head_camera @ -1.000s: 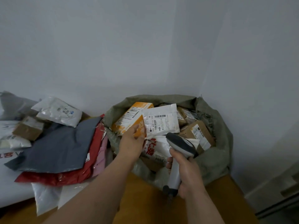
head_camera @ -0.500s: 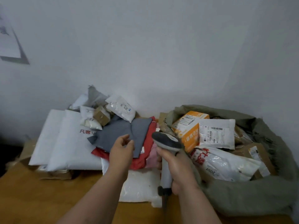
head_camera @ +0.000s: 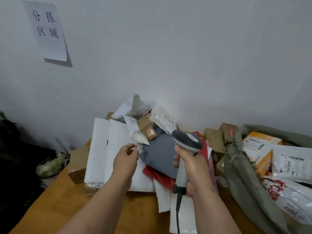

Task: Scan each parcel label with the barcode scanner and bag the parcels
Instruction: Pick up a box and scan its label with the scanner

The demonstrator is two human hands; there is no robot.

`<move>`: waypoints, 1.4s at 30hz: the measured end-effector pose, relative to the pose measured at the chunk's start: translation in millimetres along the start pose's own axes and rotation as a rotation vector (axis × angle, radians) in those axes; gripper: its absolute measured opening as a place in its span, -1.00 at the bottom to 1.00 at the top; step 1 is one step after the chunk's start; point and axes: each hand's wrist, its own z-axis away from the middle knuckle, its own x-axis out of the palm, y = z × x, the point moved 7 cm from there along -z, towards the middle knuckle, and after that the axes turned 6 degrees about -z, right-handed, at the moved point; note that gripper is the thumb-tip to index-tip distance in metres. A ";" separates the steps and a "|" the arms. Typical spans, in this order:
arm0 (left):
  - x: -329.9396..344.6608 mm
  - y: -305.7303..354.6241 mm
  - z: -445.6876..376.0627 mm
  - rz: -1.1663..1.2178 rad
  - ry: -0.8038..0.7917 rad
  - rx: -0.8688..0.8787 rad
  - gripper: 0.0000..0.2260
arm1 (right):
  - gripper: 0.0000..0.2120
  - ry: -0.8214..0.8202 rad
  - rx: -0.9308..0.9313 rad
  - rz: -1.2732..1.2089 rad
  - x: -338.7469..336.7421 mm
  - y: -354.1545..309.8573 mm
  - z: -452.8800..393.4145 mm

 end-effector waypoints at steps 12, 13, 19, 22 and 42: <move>42.3 25.5 -97.5 -0.242 -0.010 0.130 -0.57 | -0.86 0.057 0.098 0.018 30.5 30.8 -105.7; 47.5 28.4 -107.7 -0.273 -0.008 0.139 -0.55 | -0.86 0.055 0.106 -0.004 33.3 31.7 -121.3; 82.8 35.7 -173.7 -0.450 -0.035 0.141 -0.47 | -0.75 0.011 0.214 -0.139 60.4 54.9 -206.5; 100.3 30.0 -198.0 -0.502 -0.062 0.122 -0.45 | -0.69 -0.018 0.282 -0.131 73.0 76.4 -232.3; 62.7 -13.9 -156.4 0.314 -0.150 -0.235 -0.71 | -0.76 -0.057 0.232 -0.264 65.5 79.7 -186.8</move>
